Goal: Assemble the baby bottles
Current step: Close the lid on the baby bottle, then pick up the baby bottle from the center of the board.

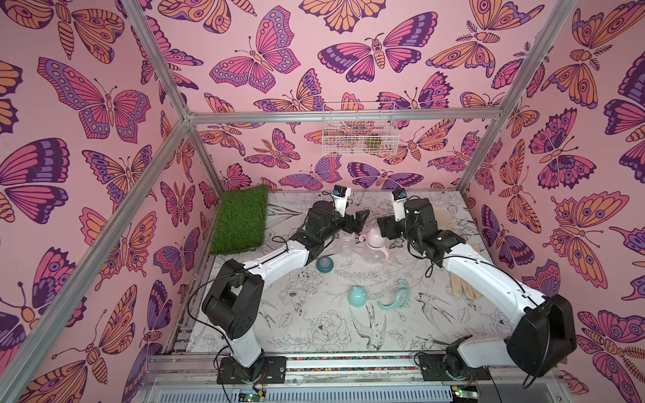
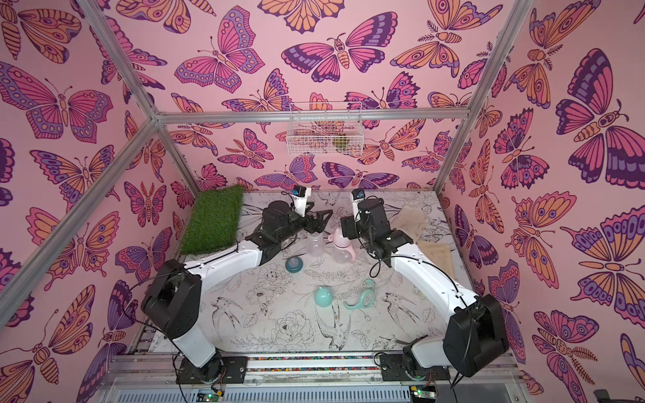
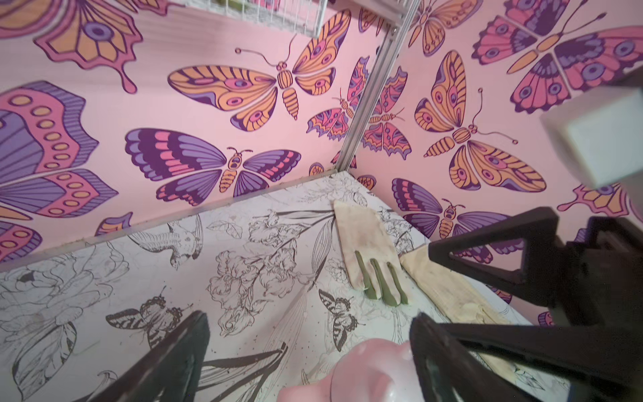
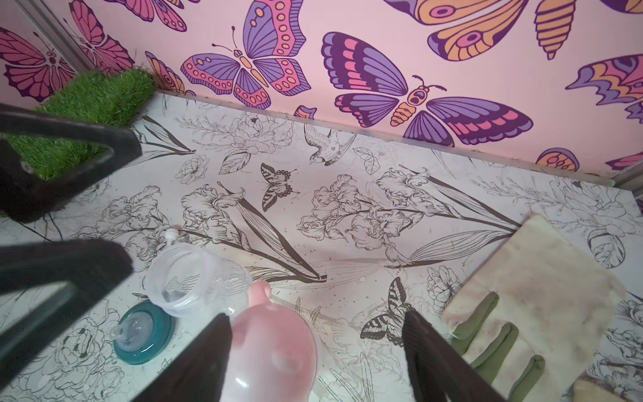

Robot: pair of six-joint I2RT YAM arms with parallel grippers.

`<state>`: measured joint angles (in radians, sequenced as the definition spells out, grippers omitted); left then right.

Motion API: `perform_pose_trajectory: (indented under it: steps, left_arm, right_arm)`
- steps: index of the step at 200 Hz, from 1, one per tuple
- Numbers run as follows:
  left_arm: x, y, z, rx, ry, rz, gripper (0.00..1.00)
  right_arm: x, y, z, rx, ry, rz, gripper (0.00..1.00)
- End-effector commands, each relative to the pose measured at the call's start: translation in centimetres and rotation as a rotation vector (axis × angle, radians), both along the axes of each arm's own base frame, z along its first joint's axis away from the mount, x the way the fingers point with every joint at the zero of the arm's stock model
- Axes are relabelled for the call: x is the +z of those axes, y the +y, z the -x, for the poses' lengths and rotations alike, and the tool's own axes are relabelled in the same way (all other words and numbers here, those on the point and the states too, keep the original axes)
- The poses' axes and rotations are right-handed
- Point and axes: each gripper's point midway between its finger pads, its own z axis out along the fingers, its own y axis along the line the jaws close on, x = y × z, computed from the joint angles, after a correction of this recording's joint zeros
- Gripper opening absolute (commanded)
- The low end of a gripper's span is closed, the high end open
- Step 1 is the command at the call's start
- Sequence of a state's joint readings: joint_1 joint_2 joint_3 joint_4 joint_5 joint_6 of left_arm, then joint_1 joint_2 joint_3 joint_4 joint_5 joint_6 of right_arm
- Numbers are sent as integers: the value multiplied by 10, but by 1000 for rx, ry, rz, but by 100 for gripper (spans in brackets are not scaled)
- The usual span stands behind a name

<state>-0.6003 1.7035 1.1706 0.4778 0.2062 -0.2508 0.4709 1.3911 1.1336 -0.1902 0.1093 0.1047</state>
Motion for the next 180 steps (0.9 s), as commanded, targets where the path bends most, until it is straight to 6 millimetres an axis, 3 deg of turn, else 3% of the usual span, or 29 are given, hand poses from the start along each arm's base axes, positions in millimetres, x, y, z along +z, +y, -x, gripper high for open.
perform_pose_trajectory:
  steps: [1,19,47,62,65,93,122,125,134,180]
  left_arm:
    - [2,19,3,16,3,43,92]
    - [-12,53,-5,101,63,28,93]
    - [-42,105,-1,212,102,-28,97]
    - [-54,133,4,275,124,-45,98]
    - [-57,137,6,286,128,-53,98]
    - [-71,176,21,381,126,-149,100]
    - [-79,199,34,434,110,-237,100]
    - [-67,201,38,441,80,-228,100]
    - [-65,206,40,455,65,-240,100]
    - [-67,212,47,454,53,-267,100]
  right_arm:
    - [17,21,11,136,0,-33,79]
    - [19,44,19,230,39,-38,79]
    - [13,80,25,304,105,8,80]
    - [11,93,20,288,114,25,81]
    - [1,98,16,282,137,35,82]
    - [-17,118,2,242,217,49,82]
    - [-42,129,-9,198,310,99,82]
    - [-44,130,-10,191,315,105,82]
    - [-50,131,-14,171,330,123,82]
    - [-72,133,-27,90,363,167,81]
